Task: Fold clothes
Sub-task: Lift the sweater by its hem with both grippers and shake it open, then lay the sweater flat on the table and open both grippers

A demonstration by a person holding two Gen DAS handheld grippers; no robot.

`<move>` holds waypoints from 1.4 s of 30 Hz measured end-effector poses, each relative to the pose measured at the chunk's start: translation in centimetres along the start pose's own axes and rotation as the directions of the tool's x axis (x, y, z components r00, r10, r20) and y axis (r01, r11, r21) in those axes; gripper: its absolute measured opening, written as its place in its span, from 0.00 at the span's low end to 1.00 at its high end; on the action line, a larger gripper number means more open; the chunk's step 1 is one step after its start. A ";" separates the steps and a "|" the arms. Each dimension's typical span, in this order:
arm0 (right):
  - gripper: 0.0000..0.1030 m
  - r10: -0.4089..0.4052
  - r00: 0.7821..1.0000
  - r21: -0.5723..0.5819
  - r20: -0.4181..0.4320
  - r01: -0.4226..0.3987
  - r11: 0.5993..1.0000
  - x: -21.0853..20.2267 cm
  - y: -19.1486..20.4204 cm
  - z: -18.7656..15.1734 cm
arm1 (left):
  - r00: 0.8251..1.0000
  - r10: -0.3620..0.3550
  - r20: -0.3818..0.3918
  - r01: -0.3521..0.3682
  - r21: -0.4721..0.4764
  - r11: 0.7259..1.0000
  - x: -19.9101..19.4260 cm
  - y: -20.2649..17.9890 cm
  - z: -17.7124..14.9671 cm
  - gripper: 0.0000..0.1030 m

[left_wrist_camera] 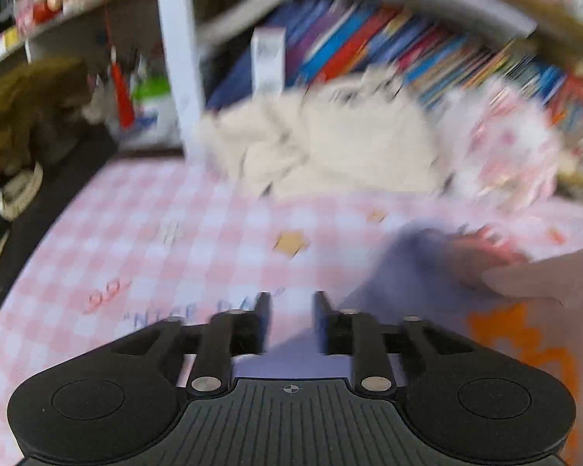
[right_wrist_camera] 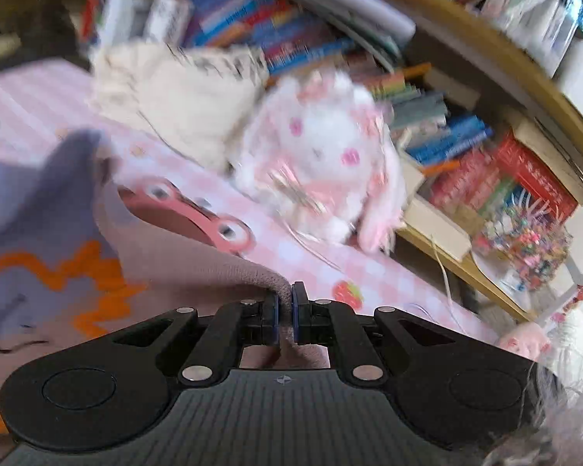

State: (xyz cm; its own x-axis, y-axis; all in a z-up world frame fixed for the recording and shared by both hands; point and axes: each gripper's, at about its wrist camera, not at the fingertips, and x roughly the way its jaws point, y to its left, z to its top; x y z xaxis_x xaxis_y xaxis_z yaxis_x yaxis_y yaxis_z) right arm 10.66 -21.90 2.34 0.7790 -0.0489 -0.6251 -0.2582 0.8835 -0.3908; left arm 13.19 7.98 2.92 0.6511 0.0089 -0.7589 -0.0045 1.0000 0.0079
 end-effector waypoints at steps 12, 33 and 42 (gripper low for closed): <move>0.09 -0.045 0.999 -0.077 -0.012 0.044 0.996 7.7 -0.9 3.1 | 0.992 -0.058 0.116 0.042 0.136 0.990 -3.9 -0.7 -3.3 0.73; 0.49 0.194 0.968 0.276 -0.158 -0.145 0.950 -3.3 3.7 -6.3 | 0.997 0.054 0.049 -0.069 0.402 0.913 -4.8 -7.7 -12.3 0.29; 0.12 0.238 0.950 0.278 -0.200 -0.178 0.944 -6.8 7.1 -8.6 | 0.951 0.206 0.229 -0.245 0.158 0.956 -6.1 2.8 -4.5 0.04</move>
State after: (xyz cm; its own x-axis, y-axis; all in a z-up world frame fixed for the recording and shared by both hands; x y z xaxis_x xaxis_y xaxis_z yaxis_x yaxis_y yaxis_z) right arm -1.42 -19.33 -1.98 0.5648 0.0710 -0.8222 -0.2234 0.9722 -0.0696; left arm 5.76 10.74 4.61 0.7925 0.2141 -0.5711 -0.0440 0.9540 0.2965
